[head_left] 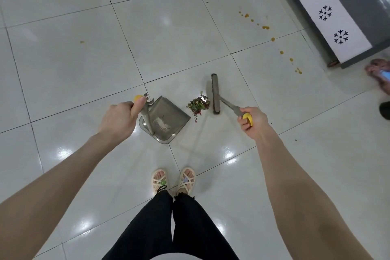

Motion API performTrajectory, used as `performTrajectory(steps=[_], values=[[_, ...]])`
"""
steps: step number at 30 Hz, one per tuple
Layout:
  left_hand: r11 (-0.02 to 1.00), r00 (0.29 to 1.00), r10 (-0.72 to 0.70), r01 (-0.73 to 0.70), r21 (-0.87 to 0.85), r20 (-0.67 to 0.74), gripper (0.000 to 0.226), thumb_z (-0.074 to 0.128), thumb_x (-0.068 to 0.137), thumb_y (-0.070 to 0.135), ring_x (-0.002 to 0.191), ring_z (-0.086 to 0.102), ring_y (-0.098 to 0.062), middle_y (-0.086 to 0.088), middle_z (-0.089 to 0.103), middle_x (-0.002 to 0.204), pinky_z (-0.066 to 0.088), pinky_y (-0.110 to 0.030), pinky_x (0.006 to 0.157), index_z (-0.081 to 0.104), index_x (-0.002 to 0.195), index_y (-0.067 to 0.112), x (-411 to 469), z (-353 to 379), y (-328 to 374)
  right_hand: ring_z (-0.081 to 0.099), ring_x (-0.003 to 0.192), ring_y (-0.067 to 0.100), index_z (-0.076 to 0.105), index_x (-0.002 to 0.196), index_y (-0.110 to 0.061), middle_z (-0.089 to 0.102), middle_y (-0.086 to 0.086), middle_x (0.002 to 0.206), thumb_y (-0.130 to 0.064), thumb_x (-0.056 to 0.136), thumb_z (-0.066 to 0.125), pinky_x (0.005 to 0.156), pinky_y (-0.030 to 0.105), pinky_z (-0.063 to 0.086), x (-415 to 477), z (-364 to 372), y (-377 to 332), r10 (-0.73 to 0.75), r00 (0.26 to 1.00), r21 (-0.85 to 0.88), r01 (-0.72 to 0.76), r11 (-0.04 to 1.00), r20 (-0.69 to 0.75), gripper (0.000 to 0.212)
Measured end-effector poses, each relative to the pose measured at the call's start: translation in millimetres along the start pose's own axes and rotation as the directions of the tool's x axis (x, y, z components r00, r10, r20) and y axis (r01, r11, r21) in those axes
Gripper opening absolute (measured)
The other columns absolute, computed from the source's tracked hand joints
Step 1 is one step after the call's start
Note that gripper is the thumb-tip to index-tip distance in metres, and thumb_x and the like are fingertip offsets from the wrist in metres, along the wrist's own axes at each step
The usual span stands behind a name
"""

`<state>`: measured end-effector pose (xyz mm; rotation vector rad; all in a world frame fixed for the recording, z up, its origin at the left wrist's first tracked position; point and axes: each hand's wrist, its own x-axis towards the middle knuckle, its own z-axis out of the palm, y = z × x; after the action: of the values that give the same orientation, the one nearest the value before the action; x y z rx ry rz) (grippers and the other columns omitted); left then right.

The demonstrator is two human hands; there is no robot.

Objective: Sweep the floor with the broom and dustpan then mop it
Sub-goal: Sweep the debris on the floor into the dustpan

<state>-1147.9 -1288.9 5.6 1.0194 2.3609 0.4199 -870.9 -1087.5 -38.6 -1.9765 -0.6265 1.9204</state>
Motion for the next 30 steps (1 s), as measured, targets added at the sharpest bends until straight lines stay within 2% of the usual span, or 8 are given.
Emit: performTrajectory(steps=[5,8,11,17,21,24,27,30], values=[[1.0,0.998,0.026,-0.026,0.005,0.049,0.087,0.008,0.073,0.076,0.083,0.055,-0.036,-0.017,0.064,0.083,0.047,-0.043,0.076,0.06,0.079,0.006,-2.8,-1.5,2.2,0.035,0.028,0.009,0.047,0.074,-0.01,0.042,0.008,0.062,-0.005,0.086,0.056,0.03,0.011,0.021,-5.6,1.7,2.8,-0.007,1.0,-0.054,0.005,0.999,-0.028,0.016],[1.0,0.997,0.025,-0.026,0.012,0.072,0.083,0.011,0.079,0.072,0.08,0.055,-0.035,-0.017,0.063,0.079,0.045,-0.041,0.071,0.059,0.079,0.004,-3.0,-1.5,6.2,0.037,0.03,0.01,0.049,0.071,-0.008,0.044,0.008,0.062,-0.005,0.084,0.059,0.031,0.011,0.022,-5.1,5.1,4.2,-0.04,0.997,-0.16,0.029,0.987,-0.07,0.017],[0.999,0.996,0.028,-0.03,0.024,0.085,0.076,0.016,0.085,0.067,0.079,0.055,-0.035,-0.018,0.061,0.075,0.044,-0.04,0.069,0.057,0.076,0.005,-3.7,1.4,9.4,0.037,0.031,0.011,0.05,0.071,-0.007,0.046,0.009,0.061,-0.004,0.084,0.059,0.031,0.011,0.023,-1.7,6.6,7.0,-0.046,0.995,-0.183,0.029,0.983,-0.088,0.016],[1.0,0.997,0.018,-0.02,0.022,0.081,0.08,0.01,0.076,0.073,0.077,0.055,-0.035,-0.017,0.061,0.075,0.047,-0.041,0.07,0.056,0.072,0.008,-6.2,8.7,10.7,0.038,0.026,0.011,0.05,0.07,-0.009,0.047,0.01,0.056,-0.003,0.083,0.058,0.033,0.012,0.024,13.0,10.4,18.5,-0.133,0.987,-0.331,0.095,0.939,-0.093,0.016],[1.0,0.993,0.021,-0.023,0.008,0.114,0.079,0.011,0.076,0.073,0.078,0.055,-0.033,-0.018,0.062,0.078,0.047,-0.041,0.072,0.056,0.071,0.008,-1.2,9.2,20.0,0.041,0.032,0.014,0.049,0.071,-0.01,0.049,0.01,0.055,-0.005,0.082,0.058,0.035,0.013,0.027,25.2,15.8,17.4,-0.181,0.981,-0.419,0.134,0.898,-0.073,0.015],[0.999,0.991,0.029,-0.034,0.035,0.132,0.083,0.009,0.075,0.072,0.079,0.055,-0.033,-0.018,0.063,0.08,0.046,-0.04,0.073,0.057,0.073,0.004,1.8,11.8,22.8,0.047,0.038,0.014,0.053,0.079,-0.01,0.052,0.011,0.062,-0.006,0.084,0.061,0.035,0.013,0.032,34.6,20.7,11.1,-0.168,0.984,-0.433,0.129,0.892,-0.053,0.009],[0.998,0.988,0.04,-0.046,0.037,0.15,0.085,0.009,0.074,0.073,0.078,0.054,-0.033,-0.019,0.062,0.077,0.045,-0.041,0.074,0.055,0.072,0.001,10.2,10.8,26.4,0.056,0.051,0.018,0.054,0.079,-0.009,0.055,0.012,0.078,-0.005,0.085,0.063,0.036,0.016,0.042,44.3,27.7,10.0,-0.115,0.993,-0.402,0.092,0.911,-0.034,0.011],[0.998,0.982,0.052,-0.06,0.037,0.179,0.077,0.008,0.073,0.073,0.069,0.048,-0.03,-0.015,0.054,0.068,0.041,-0.039,0.07,0.047,0.063,0.007,18.0,7.5,30.4,0.061,0.06,0.022,0.054,0.086,-0.005,0.053,0.013,0.081,-0.002,0.086,0.062,0.038,0.018,0.047,48.0,35.4,16.0,-0.041,0.999,-0.339,0.033,0.94,-0.018,0.009]])
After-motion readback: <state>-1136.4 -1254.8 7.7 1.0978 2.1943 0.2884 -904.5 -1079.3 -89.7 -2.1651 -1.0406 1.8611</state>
